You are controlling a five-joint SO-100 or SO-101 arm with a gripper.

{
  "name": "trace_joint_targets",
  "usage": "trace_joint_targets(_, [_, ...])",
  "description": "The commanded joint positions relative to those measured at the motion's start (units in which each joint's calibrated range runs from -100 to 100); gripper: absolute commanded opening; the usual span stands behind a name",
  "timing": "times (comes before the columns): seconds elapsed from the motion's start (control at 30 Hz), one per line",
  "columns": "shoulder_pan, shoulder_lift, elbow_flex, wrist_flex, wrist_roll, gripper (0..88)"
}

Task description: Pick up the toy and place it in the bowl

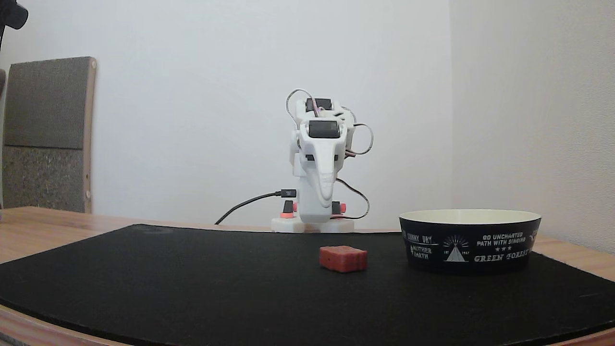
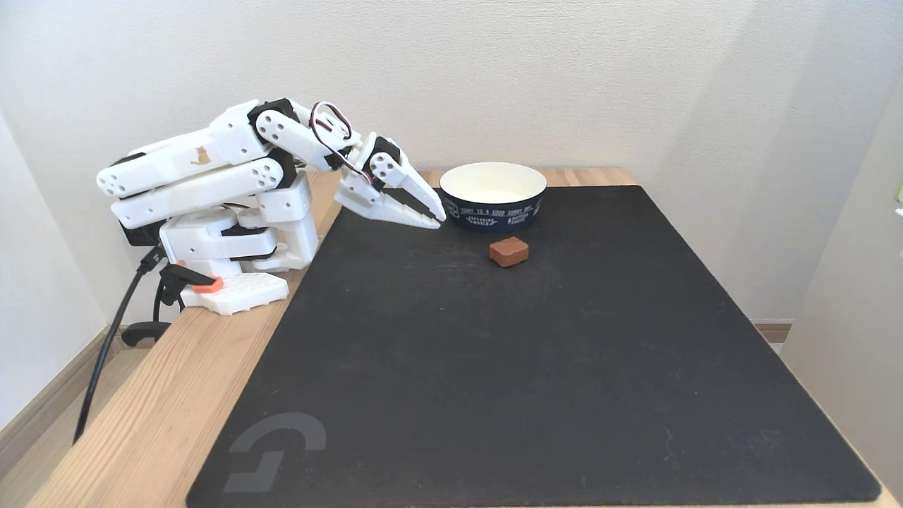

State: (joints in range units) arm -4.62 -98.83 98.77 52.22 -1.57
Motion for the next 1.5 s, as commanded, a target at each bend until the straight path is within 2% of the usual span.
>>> trace_joint_targets(0.0, [-0.3,-0.7,0.7,1.2,0.3,3.8])
trace_joint_targets(0.73, [-0.3,-0.7,0.7,1.1,0.3,4.3])
trace_joint_targets(0.8, [-0.3,-0.7,0.7,1.0,0.3,13.4])
trace_joint_targets(0.83, [-0.3,-0.7,0.7,1.2,0.3,22.9])
trace_joint_targets(1.47, [-0.4,-0.7,0.7,1.2,0.3,24.5])
